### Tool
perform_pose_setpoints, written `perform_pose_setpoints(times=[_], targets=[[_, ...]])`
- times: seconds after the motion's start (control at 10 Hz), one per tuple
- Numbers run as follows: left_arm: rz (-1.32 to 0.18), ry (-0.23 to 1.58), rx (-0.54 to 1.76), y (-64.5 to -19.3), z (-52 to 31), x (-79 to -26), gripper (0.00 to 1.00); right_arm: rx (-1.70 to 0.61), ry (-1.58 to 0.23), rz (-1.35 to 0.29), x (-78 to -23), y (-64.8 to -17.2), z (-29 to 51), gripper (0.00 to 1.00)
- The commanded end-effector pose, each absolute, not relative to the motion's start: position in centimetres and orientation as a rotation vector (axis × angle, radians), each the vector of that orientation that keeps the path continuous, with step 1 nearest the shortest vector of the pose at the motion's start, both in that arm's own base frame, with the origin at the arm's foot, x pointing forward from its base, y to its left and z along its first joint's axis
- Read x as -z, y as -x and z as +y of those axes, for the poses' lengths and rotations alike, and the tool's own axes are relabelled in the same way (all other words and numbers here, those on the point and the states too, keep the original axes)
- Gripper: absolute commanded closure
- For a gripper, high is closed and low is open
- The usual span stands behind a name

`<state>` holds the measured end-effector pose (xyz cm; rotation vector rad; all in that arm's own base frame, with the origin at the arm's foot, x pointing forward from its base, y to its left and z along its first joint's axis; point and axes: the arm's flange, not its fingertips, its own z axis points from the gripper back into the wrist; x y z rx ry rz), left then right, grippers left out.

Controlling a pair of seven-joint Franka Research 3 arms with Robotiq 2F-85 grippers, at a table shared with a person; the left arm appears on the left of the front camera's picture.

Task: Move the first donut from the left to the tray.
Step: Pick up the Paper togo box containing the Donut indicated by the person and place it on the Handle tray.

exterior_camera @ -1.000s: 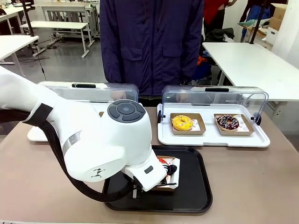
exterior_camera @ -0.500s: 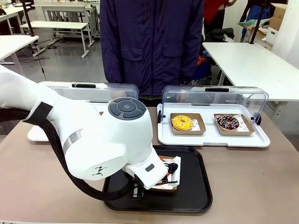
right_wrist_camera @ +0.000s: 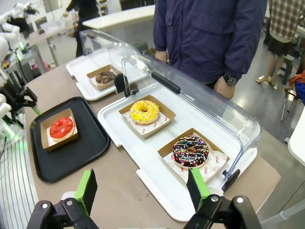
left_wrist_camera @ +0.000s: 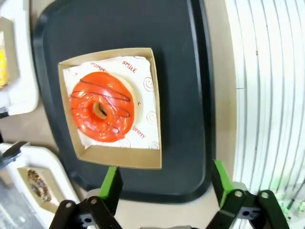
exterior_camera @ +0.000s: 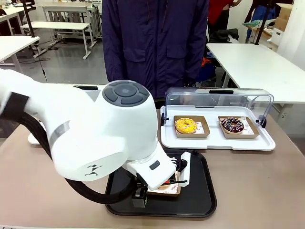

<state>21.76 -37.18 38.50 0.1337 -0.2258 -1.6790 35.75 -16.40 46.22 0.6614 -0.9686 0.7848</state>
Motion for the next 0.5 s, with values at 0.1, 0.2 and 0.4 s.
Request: perform_pose_setpoints(times=[0.1,0.2,0.4], targets=[[-0.231,-0.090,1.710,-21.0,-36.0,-41.4,0.00,-0.797,-0.659,-1.010,-46.2,-36.1,-16.4,0.00],[-0.233,-0.146,1.686,-21.1,-37.0,-39.9,0.00,-0.797,-0.659,-1.010,-46.2,-36.1,-16.4,0.00],[-0.233,-0.146,1.686,-21.1,-37.0,-39.9,0.00,-0.797,-0.659,-1.010,-46.2,-36.1,-16.4,0.00]])
